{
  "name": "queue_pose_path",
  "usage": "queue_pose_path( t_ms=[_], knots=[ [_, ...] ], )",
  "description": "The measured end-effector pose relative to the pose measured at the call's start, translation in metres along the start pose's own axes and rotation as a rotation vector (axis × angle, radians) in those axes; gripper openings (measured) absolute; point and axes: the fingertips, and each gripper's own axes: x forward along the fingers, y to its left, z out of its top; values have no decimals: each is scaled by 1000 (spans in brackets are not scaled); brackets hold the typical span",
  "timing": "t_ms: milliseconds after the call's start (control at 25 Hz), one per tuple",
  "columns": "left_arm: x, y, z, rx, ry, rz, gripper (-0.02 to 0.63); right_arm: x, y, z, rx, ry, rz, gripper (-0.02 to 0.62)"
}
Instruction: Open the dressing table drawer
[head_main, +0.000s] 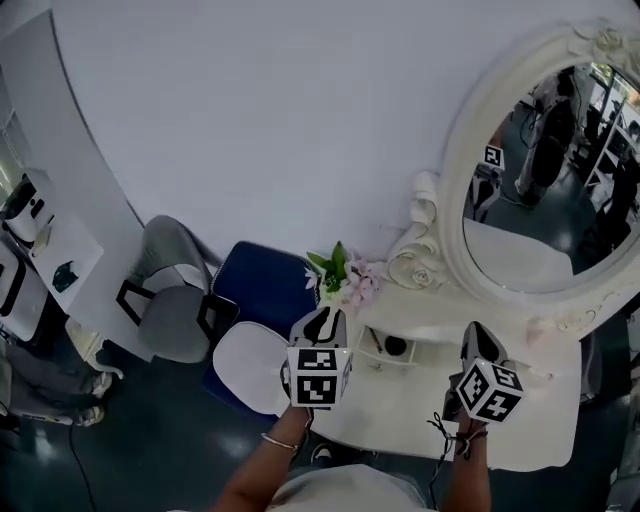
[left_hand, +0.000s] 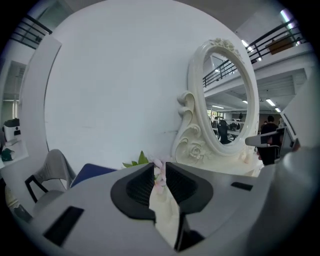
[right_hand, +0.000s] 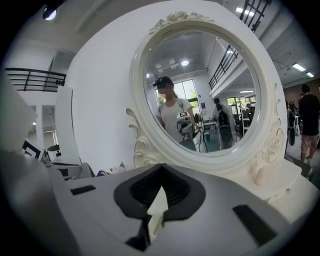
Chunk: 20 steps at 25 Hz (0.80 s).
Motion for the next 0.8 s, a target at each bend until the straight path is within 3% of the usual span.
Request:
queue_pose_path(
  t_ms=[320, 520, 800],
  knots=[
    [-14, 24, 84, -23, -176, 25, 31, -22, -8, 79, -57, -178, -22, 6],
    [-20, 23, 108, -23, -251, 14, 23, -35, -24, 85, -47, -212, -65, 6],
    [-15, 21, 110, -10, -272, 33, 23, -39, -38, 73, -23, -196, -104, 6]
  ],
)
